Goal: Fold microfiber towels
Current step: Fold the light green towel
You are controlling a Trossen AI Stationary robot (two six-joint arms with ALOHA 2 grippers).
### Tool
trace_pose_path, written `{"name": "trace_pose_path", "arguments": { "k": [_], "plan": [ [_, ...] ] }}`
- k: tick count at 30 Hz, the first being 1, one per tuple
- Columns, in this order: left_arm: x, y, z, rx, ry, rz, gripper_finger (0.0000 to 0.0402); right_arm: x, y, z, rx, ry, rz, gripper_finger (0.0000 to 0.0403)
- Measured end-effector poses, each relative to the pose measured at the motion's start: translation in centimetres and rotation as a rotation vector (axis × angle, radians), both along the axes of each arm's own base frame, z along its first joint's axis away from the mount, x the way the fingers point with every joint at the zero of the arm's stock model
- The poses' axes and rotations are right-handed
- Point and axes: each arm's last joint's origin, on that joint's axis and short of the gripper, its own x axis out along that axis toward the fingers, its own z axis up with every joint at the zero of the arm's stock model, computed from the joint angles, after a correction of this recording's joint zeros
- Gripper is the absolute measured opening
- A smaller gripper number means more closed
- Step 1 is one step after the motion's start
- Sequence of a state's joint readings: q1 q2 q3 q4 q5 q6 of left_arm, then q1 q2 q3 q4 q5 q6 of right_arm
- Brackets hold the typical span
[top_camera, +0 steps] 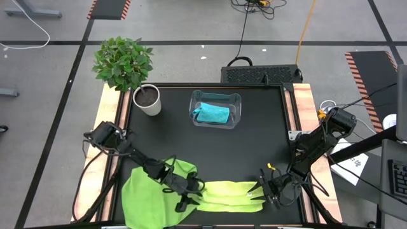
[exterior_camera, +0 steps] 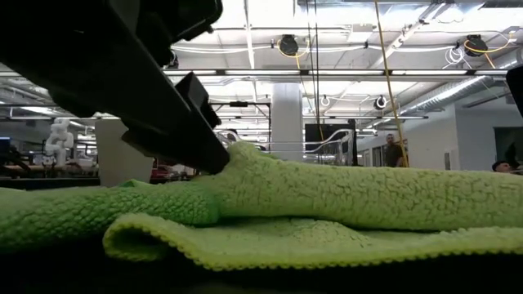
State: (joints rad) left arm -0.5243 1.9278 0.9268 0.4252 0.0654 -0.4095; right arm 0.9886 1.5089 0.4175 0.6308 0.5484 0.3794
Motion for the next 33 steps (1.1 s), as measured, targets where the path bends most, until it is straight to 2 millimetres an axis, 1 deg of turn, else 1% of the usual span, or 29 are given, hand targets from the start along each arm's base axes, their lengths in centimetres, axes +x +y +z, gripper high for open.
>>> {"name": "trace_pose_path", "arguments": {
  "k": [2, 6, 8, 12, 16, 20, 24, 26, 33],
  "plan": [
    [0.0, 0.0, 0.1, -0.01, -0.007, -0.027, 0.0188, 0.0, 0.0, 0.0, -0.001, 0.0, 0.001, 0.0137],
    [-0.3, -0.3, 2.1, -0.033, -0.062, -0.075, 0.0188, -0.1, -0.1, -0.2, -0.018, 0.013, 0.0, 0.0137],
    [-0.7, -0.1, 2.8, -0.008, -0.047, -0.063, 0.0188, -0.1, -0.1, -0.2, -0.021, 0.014, -0.001, 0.0137],
    [-1.1, 0.5, 3.6, 0.043, -0.03, 0.041, 0.0188, -0.1, -0.1, -0.2, -0.017, 0.013, -0.001, 0.0137],
    [-1.0, 0.8, 3.1, 0.041, 0.005, 0.068, 0.0188, -0.1, -0.1, -0.2, -0.016, 0.015, -0.002, 0.0137],
    [-1.0, 0.6, 2.7, 0.037, 0.016, 0.079, 0.0188, -0.1, -0.1, -0.2, -0.018, 0.016, -0.002, 0.0137],
    [-0.9, 0.4, 1.7, 0.029, 0.044, 0.105, 0.0188, -0.1, -0.1, -0.3, -0.022, 0.019, -0.002, 0.0137],
    [-0.5, 0.2, 1.4, 0.006, 0.018, 0.124, 0.0188, -0.1, -0.1, -0.3, -0.023, 0.019, -0.002, 0.0137],
    [-0.2, 0.6, 0.6, 0.013, 0.032, 0.146, 0.0188, -0.1, -0.2, -0.3, -0.022, 0.019, -0.003, 0.0137]
  ]
}}
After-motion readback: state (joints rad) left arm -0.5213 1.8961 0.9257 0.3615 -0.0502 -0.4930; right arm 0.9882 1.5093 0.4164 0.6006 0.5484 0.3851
